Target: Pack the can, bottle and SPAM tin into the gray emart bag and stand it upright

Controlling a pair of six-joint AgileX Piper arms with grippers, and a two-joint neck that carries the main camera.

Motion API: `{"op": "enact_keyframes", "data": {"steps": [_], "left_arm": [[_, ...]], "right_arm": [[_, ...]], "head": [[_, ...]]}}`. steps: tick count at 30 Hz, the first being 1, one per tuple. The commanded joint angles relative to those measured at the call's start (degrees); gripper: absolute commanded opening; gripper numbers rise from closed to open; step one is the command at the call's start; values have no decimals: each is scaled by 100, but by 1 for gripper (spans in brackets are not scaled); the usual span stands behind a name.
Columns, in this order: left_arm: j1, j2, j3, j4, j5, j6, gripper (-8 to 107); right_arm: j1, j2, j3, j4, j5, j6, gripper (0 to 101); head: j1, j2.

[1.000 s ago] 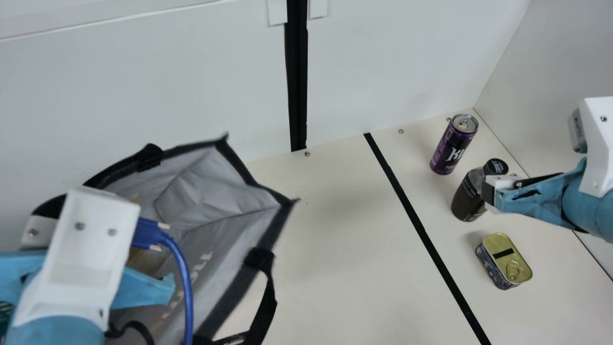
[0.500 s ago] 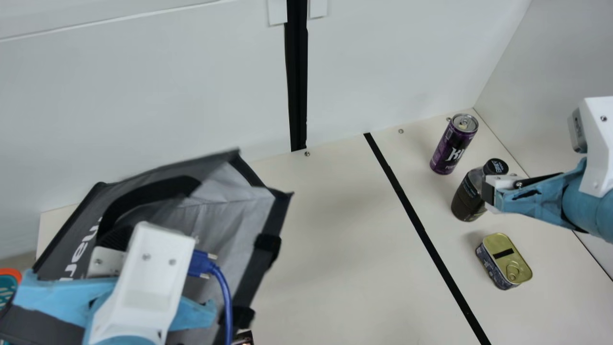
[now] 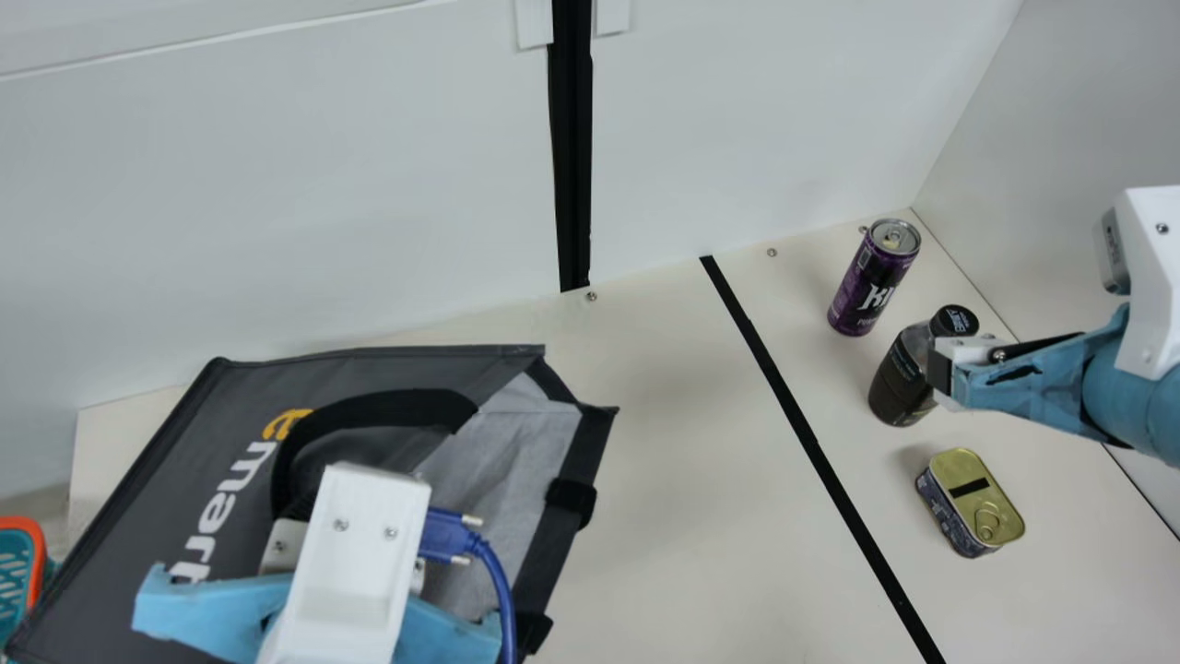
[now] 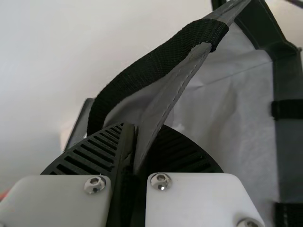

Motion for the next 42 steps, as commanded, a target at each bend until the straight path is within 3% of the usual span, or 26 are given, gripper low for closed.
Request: {"op": "enact_keyframes", "data": {"steps": [1, 13, 26, 42], "left_arm": [[76, -3, -3, -230, -132, -42, -8], [1022, -189, 346, -1311, -1191, 90, -8], [2043, -302, 665, -2769, -2190, 940, -8], [3034, -236, 769, -5041, -2827, 2529, -8]], "right_arm": [[0, 0, 0, 0, 0, 0, 95], [0, 0, 0, 0, 0, 0, 95], [0, 0, 0, 0, 0, 0, 95], [0, 0, 0, 0, 0, 0, 95]], "head": [[-130, -14], [-130, -14], [-130, -14], [-130, -14]]}}
